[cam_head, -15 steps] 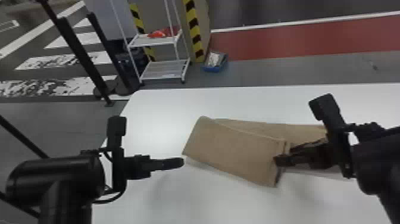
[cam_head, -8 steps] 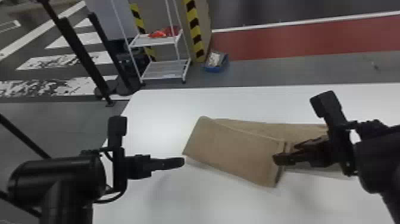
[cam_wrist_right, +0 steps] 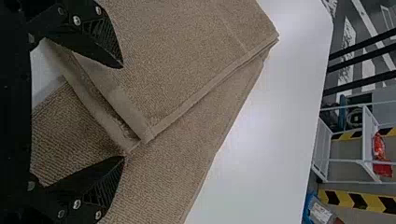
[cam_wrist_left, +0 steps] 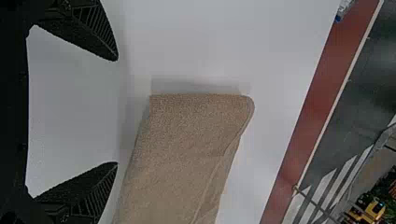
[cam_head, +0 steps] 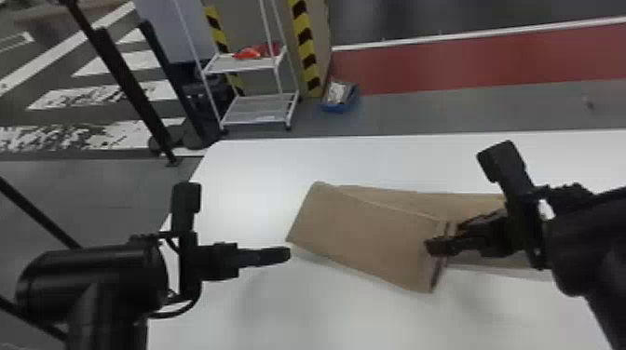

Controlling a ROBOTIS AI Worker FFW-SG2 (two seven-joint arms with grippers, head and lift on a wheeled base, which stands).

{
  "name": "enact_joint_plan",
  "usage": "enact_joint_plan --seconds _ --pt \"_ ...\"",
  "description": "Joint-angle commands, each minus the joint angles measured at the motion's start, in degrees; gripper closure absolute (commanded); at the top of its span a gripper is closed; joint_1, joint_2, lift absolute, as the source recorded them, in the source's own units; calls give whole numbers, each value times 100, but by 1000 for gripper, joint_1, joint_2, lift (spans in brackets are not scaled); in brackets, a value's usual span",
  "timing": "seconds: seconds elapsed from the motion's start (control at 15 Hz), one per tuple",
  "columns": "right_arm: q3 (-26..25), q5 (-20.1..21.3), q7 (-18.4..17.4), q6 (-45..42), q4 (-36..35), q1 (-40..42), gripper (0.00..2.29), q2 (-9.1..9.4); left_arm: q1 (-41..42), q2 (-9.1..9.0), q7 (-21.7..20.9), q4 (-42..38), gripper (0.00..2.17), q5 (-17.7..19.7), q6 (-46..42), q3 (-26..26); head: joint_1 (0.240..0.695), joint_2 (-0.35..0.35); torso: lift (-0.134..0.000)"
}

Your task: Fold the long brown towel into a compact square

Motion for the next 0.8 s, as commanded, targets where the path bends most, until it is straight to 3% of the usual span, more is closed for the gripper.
enact_joint_plan --seconds 0.0,0.47,0.73 --pt "36 -24 2 -228 118 -42 252 5 12 0 0 9 87 0 0 8 695 282 -125" --pt "97 -59 28 -333 162 -33 289 5 21 9 0 35 87 0 -17 8 695 295 -125" --pt "106 -68 81 -351 170 -33 437 5 38 18 0 53 90 0 -17 17 695 299 -125"
